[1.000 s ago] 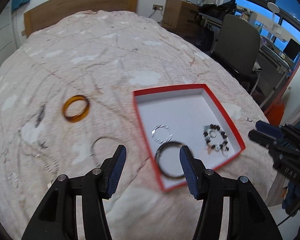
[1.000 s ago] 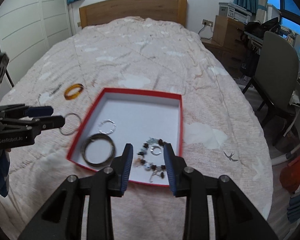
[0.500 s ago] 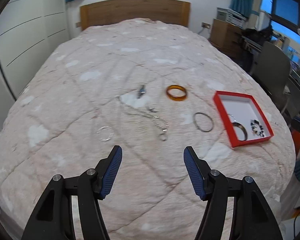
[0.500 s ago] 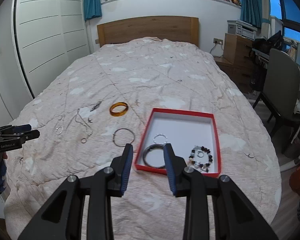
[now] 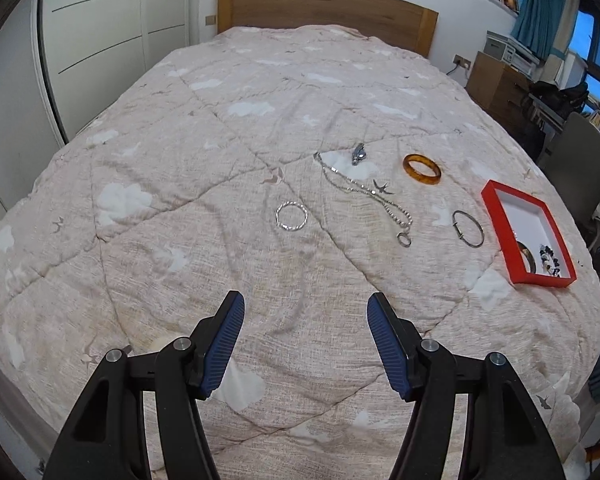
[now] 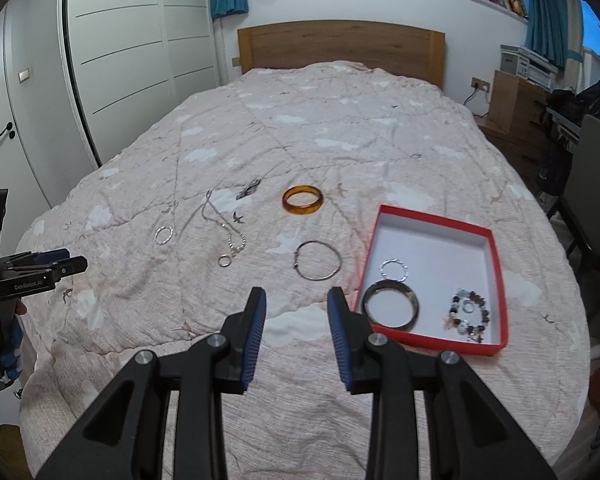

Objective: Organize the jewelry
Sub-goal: 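Lift both open tools out of the box and back over the quilt, then grasp small silver ring with left tool while right tool grasps silver clasp bangle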

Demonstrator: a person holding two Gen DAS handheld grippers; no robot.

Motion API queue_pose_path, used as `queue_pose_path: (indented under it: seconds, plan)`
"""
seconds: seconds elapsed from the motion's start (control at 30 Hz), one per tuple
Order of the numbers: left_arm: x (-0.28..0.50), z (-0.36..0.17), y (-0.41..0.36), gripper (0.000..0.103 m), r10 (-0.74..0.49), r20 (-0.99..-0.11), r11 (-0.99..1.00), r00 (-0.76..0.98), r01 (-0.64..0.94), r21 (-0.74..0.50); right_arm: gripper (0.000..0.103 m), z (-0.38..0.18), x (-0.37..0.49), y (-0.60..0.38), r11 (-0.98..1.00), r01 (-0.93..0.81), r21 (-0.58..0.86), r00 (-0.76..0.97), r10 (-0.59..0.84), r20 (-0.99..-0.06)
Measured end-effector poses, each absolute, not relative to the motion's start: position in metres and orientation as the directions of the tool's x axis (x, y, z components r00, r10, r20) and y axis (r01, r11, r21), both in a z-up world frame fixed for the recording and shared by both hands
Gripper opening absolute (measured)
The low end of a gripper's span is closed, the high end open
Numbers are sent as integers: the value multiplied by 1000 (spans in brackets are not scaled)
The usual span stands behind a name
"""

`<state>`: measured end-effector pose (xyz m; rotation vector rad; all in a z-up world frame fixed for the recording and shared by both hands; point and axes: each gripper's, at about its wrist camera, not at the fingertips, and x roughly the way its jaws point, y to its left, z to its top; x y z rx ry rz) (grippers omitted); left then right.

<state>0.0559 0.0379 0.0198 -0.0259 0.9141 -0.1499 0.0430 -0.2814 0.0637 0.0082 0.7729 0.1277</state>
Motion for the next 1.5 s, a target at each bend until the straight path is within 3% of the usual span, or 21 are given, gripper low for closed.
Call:
queue_pose_path:
  seconds: [1.23, 1.43, 1.5]
  plan:
    - [106, -49, 14, 63, -132, -842, 989, 523, 124, -78, 31, -22, 132, -277, 975, -166, 146, 583, 216, -783]
    - [114, -55, 2, 62, -187, -841, 977, 507, 188, -104, 31, -32, 144, -275, 974, -174, 144, 567, 219, -794]
    - [119, -55, -5, 58, -212, -838, 970, 503, 215, -116, 30, -36, 150, -275, 974, -177, 144, 561, 220, -798]
